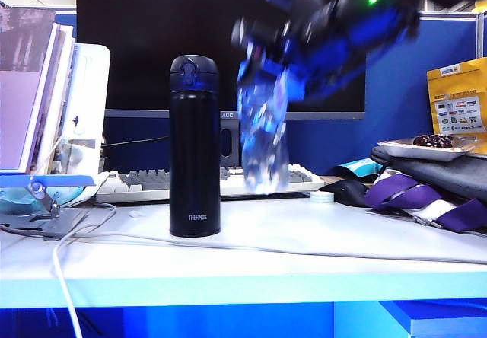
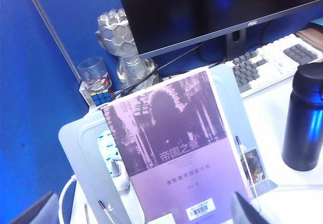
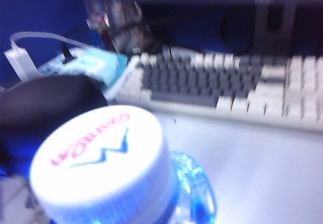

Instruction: Pick up the mineral water bottle and place it vertically to the right of the black thermos cup.

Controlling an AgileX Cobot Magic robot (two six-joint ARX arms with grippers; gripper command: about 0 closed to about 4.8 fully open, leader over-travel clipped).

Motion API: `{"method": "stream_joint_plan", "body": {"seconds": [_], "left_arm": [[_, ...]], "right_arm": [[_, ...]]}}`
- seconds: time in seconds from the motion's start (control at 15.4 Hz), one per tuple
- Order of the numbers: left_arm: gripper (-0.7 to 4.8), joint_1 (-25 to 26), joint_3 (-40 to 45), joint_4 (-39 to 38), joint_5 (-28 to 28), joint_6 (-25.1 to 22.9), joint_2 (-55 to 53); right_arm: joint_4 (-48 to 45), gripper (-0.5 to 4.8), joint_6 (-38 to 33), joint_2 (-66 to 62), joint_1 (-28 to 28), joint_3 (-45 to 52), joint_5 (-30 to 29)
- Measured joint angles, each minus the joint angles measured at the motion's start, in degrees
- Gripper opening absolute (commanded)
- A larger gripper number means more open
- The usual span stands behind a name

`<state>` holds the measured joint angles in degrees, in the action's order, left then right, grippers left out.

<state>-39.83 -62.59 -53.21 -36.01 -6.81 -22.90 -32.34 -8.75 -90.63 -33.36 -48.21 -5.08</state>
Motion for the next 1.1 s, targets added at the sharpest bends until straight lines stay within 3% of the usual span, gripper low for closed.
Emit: {"method": "stream_joint_plan", "body": {"seconds": [0.26, 0.58, 0.65, 0.71, 0.78, 1.1], "left_arm": [[4.79, 0.00, 0.00, 0.00, 0.02, 0.00, 0.00], [4.79, 0.00, 0.00, 0.00, 0.02, 0.00, -0.02], [4.79, 0.00, 0.00, 0.00, 0.00, 0.00, 0.00], [4.79, 0.00, 0.00, 0.00, 0.02, 0.00, 0.00], [4.79, 0.00, 0.00, -0.02, 0.02, 0.00, -0.02], [4.79, 0.00, 0.00, 0.00, 0.02, 0.00, 0.00]], "right_arm": [[-5.84, 1.58, -1.38, -5.29, -0.04, 0.00, 0.00], [-6.86, 1.59, -1.53, -8.55, -0.04, -0.02, -0.07], [-7.04, 1.70, -1.53, -9.20, -0.04, -0.02, -0.17], [-7.32, 2.14, -1.55, -9.75, -0.04, -0.04, -0.61], [-7.08, 3.30, -1.55, -9.94, -0.04, -0.04, -0.79], [-10.64, 3.28, -2.03, -9.73, -0.02, -0.55, -0.96]]}}
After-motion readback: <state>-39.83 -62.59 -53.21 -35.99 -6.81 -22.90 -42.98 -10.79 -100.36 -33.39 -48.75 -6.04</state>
